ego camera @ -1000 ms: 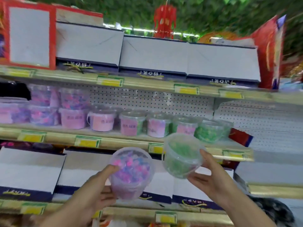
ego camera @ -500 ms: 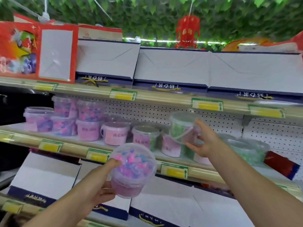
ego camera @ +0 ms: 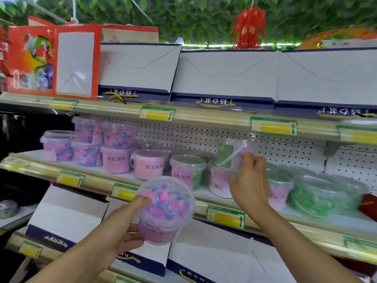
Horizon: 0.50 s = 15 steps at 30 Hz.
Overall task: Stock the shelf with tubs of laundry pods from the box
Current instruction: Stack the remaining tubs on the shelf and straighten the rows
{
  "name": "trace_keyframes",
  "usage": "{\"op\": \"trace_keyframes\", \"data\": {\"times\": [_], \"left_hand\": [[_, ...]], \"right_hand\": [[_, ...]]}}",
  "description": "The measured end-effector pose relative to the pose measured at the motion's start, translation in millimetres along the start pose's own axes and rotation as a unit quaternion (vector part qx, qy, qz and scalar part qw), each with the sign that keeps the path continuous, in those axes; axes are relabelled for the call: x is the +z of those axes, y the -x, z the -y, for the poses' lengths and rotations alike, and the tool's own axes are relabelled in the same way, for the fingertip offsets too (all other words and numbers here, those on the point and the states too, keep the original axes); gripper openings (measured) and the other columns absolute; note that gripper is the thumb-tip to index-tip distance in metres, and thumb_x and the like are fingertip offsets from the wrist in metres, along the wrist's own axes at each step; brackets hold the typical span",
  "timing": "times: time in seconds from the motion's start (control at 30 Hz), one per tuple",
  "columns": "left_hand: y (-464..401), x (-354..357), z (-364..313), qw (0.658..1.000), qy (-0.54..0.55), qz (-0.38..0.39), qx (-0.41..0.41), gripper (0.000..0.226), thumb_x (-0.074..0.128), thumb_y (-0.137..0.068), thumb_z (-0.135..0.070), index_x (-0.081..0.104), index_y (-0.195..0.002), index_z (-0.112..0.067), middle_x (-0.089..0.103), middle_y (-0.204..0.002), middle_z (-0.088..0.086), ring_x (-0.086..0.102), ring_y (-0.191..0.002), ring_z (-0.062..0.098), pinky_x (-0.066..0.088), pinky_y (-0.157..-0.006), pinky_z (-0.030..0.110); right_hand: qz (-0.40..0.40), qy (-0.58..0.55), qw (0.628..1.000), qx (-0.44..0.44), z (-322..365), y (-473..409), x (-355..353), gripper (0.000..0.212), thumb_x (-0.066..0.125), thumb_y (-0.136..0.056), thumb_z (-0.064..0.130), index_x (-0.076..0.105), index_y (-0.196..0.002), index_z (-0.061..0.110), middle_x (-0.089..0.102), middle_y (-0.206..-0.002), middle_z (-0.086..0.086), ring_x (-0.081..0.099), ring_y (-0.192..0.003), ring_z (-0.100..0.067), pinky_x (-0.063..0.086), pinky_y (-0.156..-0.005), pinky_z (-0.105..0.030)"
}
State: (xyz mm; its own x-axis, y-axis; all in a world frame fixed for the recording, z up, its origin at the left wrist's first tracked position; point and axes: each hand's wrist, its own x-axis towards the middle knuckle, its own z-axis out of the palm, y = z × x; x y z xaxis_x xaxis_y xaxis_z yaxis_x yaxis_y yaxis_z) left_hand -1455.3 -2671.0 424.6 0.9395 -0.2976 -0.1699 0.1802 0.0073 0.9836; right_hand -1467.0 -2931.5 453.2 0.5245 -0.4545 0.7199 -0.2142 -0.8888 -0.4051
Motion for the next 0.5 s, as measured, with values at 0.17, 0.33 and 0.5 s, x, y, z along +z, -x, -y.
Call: {"op": "trace_keyframes", "data": {"times": [0.17, 0.33, 0.5], "left_hand": [[-5.5, 2.1, 2.1, 1.000, 0.006, -0.008, 0.007, 0.024, 0.062, -0.083, -0.039, 0.054, -0.098, -0.022, 0.062, -0.086, 0.021, 0.061, -0.083, 0.035, 0.051, -0.085, 0.042], [-12.2, -4.1, 2.3, 1.000, 0.009, -0.007, 0.011, 0.025, 0.061, -0.083, -0.039, 0.056, -0.099, -0.021, 0.062, -0.083, 0.020, 0.062, -0.079, 0.033, 0.051, -0.083, 0.039], [-27.1, -18.3, -10.4, 0.999, 0.038, -0.005, 0.020, 0.034, 0.063, -0.081, -0.039, 0.054, -0.108, -0.019, 0.063, -0.096, 0.025, 0.064, -0.090, 0.035, 0.052, -0.080, 0.039]], "right_hand": [[0.077, 0.052, 0.995, -0.023, -12.5, -4.1, 17.2, 0.063, 0.059, -0.081, 0.014, 0.030, -0.136, 0.013, 0.040, -0.130, -0.015, 0.047, -0.111, -0.033, 0.045, -0.088, -0.042], [0.047, 0.057, 0.996, -0.051, -2.0, 8.3, 8.6, 0.061, 0.059, -0.081, 0.013, 0.035, -0.137, 0.010, 0.037, -0.140, -0.015, 0.032, -0.131, -0.032, 0.032, -0.104, -0.040], [0.226, -0.158, 0.942, -0.192, 47.7, 29.5, -7.3, 0.065, 0.059, -0.077, 0.009, 0.038, -0.136, 0.028, 0.040, -0.139, 0.007, 0.034, -0.130, -0.009, 0.030, -0.101, -0.021]]}}
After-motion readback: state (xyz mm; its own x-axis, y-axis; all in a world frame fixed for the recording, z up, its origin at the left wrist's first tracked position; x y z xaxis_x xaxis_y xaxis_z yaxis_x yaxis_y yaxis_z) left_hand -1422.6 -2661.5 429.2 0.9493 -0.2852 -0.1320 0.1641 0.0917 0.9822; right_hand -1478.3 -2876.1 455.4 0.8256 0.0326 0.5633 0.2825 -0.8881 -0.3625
